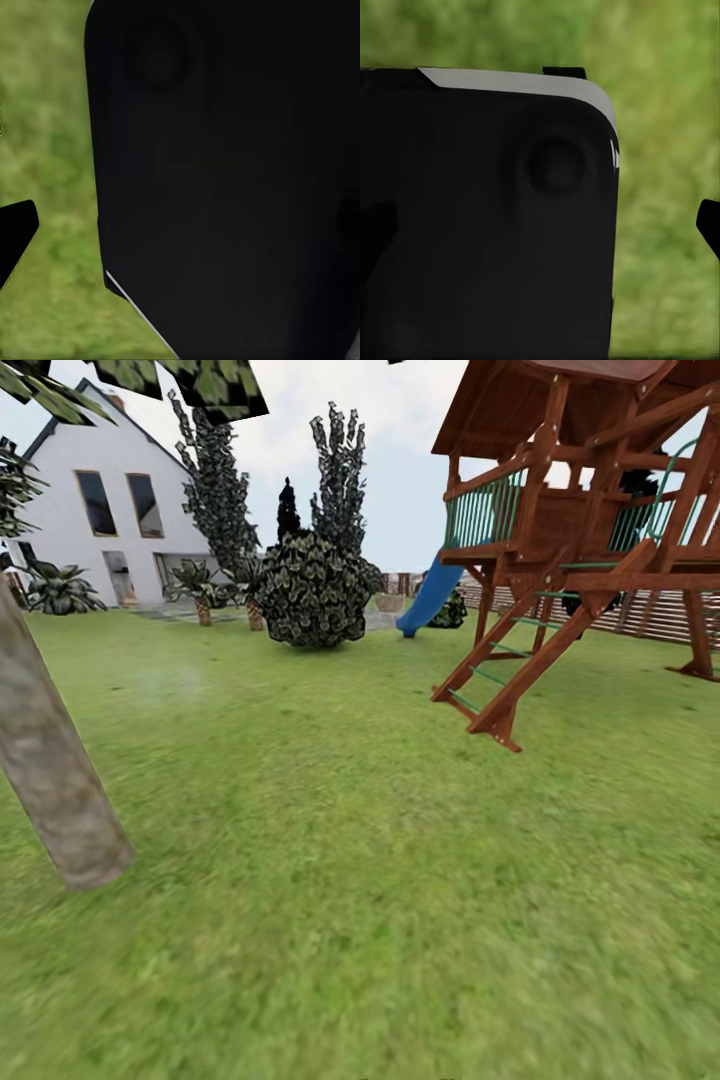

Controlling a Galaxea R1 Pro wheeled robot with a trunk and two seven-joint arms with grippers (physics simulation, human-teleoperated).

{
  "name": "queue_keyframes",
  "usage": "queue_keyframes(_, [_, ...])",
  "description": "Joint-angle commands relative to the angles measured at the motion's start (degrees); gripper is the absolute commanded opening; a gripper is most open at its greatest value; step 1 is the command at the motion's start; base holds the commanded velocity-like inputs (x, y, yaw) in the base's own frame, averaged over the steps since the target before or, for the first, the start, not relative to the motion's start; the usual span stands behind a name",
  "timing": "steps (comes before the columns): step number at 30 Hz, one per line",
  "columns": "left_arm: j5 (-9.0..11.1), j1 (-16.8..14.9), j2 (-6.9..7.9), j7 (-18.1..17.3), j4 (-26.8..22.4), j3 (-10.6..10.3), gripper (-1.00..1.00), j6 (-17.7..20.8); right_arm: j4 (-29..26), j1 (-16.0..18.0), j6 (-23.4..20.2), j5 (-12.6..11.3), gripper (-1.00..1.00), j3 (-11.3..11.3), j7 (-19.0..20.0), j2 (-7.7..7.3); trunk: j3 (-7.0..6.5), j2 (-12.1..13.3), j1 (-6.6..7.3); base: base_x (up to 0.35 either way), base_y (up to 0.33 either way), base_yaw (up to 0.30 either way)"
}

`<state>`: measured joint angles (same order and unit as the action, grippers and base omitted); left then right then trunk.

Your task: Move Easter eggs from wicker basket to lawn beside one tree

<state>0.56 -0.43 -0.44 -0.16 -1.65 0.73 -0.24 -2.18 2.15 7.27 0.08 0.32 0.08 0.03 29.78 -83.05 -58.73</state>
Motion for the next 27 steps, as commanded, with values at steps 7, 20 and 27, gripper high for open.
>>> queue_keyframes(7, [0.1,0.0,0.00,0.0,0.0,0.1,1.00,0.0,0.1,0.0,0.2,0.0,1.00,0.0,0.0,-0.02,0.29,0.0,0.01,0.000,0.000,-0.267])
queue_keyframes(20, [0.1,0.0,0.00,0.0,0.0,0.1,1.00,0.0,0.1,0.0,0.2,0.0,1.00,0.0,0.0,-0.03,0.30,0.0,0.01,0.000,0.000,-0.290])
queue_keyframes(27, [0.1,0.0,0.00,0.0,0.0,0.1,1.00,0.0,0.1,0.0,0.2,0.0,1.00,0.0,0.0,-0.05,0.30,0.0,0.01,0.000,0.000,-0.294])
